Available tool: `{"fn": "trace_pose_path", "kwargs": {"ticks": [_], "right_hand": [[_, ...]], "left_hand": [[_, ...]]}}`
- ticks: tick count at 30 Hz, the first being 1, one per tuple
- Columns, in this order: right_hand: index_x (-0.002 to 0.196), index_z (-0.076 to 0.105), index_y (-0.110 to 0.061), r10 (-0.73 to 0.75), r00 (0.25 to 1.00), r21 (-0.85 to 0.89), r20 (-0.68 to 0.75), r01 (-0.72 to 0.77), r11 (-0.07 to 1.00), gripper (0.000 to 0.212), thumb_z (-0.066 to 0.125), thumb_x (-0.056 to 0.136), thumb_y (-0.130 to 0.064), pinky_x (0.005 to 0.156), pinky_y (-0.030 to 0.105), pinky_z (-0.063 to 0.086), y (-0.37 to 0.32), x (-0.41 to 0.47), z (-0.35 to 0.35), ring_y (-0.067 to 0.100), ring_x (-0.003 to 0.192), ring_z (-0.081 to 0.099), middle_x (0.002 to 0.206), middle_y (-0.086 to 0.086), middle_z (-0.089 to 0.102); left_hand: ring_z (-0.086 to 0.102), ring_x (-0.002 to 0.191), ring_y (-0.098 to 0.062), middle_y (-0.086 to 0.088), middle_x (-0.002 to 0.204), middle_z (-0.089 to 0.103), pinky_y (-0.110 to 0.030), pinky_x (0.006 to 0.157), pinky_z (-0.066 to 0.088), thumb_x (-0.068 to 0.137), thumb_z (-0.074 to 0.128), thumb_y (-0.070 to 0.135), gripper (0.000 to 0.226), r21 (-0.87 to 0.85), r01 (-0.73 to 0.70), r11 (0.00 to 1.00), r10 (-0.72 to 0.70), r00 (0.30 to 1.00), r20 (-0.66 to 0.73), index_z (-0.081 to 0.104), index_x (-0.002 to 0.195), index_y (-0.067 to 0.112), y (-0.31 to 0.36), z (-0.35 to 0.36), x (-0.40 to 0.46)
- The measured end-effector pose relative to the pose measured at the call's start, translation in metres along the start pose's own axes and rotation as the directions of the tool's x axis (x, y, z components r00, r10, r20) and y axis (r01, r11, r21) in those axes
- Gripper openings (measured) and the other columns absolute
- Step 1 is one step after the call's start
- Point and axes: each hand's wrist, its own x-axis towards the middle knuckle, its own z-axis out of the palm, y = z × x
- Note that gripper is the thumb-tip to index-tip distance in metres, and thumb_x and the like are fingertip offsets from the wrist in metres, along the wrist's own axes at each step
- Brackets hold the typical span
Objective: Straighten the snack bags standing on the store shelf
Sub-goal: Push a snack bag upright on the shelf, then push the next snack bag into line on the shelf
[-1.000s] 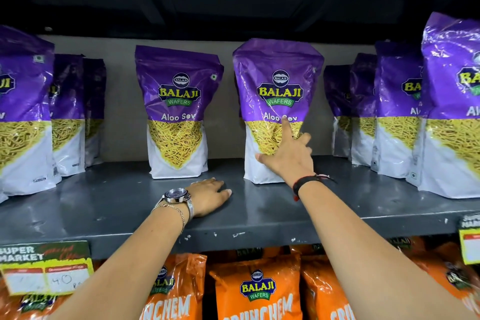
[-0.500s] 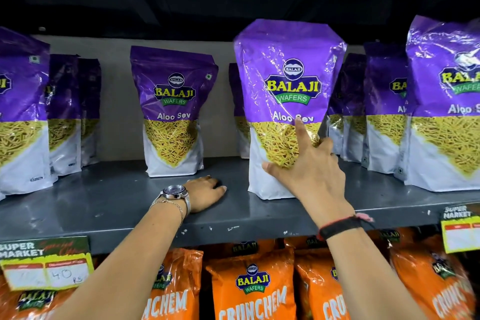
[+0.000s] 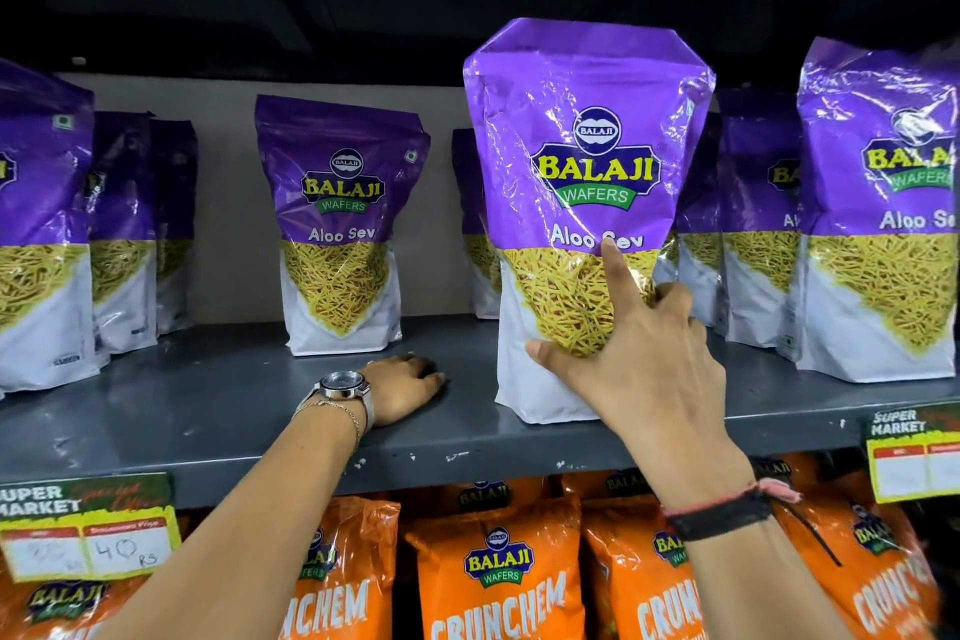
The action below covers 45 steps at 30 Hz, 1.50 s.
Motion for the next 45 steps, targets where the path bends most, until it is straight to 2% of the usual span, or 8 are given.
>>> {"fn": "trace_pose_path", "kwargs": {"ticks": [18,23,26,30,33,37,41,45], "right_hand": [[0.147,-0.005,-0.037,-0.032,0.999,-0.048,0.021,0.033,0.998,0.105,0.060,0.070,-0.068,0.082,0.041,0.048,0.001,0.003,0.005,0.037,0.117,0.042,0.135,0.018,0.029],[0.146,-0.013,-0.035,-0.032,0.997,-0.039,-0.065,0.029,0.999,0.109,0.055,0.069,-0.072,0.087,0.046,0.049,-0.004,-0.006,-0.009,0.038,0.133,0.031,0.152,0.019,0.013],[0.148,0.011,-0.025,-0.158,0.937,0.043,-0.311,0.179,0.983,0.090,0.058,0.079,-0.058,0.082,0.046,0.051,-0.026,-0.015,-0.011,0.039,0.128,0.039,0.148,0.020,0.028],[0.123,0.053,-0.007,-0.350,0.790,0.111,-0.503,0.461,0.881,0.053,0.069,0.079,-0.032,0.062,0.036,0.054,-0.083,-0.011,0.024,0.039,0.094,0.061,0.114,0.020,0.060],[0.139,0.033,-0.012,-0.420,0.873,0.158,-0.248,0.464,0.872,0.058,0.055,0.090,-0.032,0.076,0.039,0.051,-0.129,0.011,0.069,0.034,0.114,0.048,0.133,0.014,0.043],[0.149,0.002,-0.015,-0.315,0.946,0.194,0.077,0.296,0.935,0.087,0.059,0.087,-0.038,0.099,0.047,0.040,-0.170,0.049,0.128,0.041,0.133,0.029,0.152,0.021,0.015],[0.148,-0.012,-0.019,-0.176,0.965,0.260,0.195,0.122,0.958,0.109,0.068,0.078,-0.045,0.110,0.054,0.025,-0.187,0.075,0.165,0.046,0.141,0.008,0.155,0.027,-0.007],[0.146,-0.019,-0.025,-0.107,0.973,0.321,0.204,0.037,0.946,0.120,0.074,0.073,-0.045,0.111,0.056,0.026,-0.196,0.083,0.180,0.047,0.141,0.008,0.154,0.026,-0.016]], "left_hand": [[0.027,0.142,-0.024,-0.009,0.155,0.027,-0.027,0.115,0.023,0.099,0.027,0.036,0.049,0.018,0.004,1.000,-0.004,1.000,-0.004,0.035,0.142,0.014,0.003,-0.001,-0.004],[0.036,0.137,-0.024,-0.010,0.149,0.038,-0.026,0.111,0.029,0.097,0.036,0.035,0.048,0.013,-0.037,0.999,0.037,0.997,-0.061,0.041,0.138,0.012,0.001,-0.003,-0.004],[0.037,0.136,-0.024,-0.009,0.150,0.038,-0.028,0.112,0.030,0.094,0.041,0.041,0.054,-0.010,-0.006,1.000,0.005,0.998,-0.057,0.038,0.141,0.013,-0.014,-0.010,-0.010],[0.040,0.135,-0.025,-0.008,0.149,0.041,-0.029,0.111,0.033,0.092,0.041,0.049,0.058,-0.028,0.119,0.993,-0.120,0.991,-0.055,0.038,0.140,0.018,-0.069,-0.022,-0.029],[0.046,0.130,-0.025,-0.010,0.143,0.048,-0.027,0.105,0.037,0.094,0.036,0.047,0.051,0.028,0.181,0.983,-0.178,0.980,-0.094,0.045,0.135,0.019,-0.114,-0.028,-0.045],[0.047,0.129,-0.024,-0.008,0.142,0.049,-0.026,0.100,0.038,0.096,0.033,0.043,0.047,0.041,0.189,0.981,-0.184,0.978,-0.101,0.048,0.133,0.018,-0.149,-0.036,-0.054],[0.046,0.129,-0.025,-0.008,0.142,0.048,-0.028,0.103,0.037,0.095,0.032,0.046,0.050,0.032,0.157,0.987,-0.154,0.984,-0.088,0.051,0.129,0.014,-0.166,-0.035,-0.048],[0.046,0.127,-0.028,-0.011,0.140,0.049,-0.032,0.104,0.037,0.094,0.030,0.049,0.053,0.040,0.143,0.989,-0.140,0.987,-0.083,0.052,0.125,0.011,-0.175,-0.030,-0.040]]}}
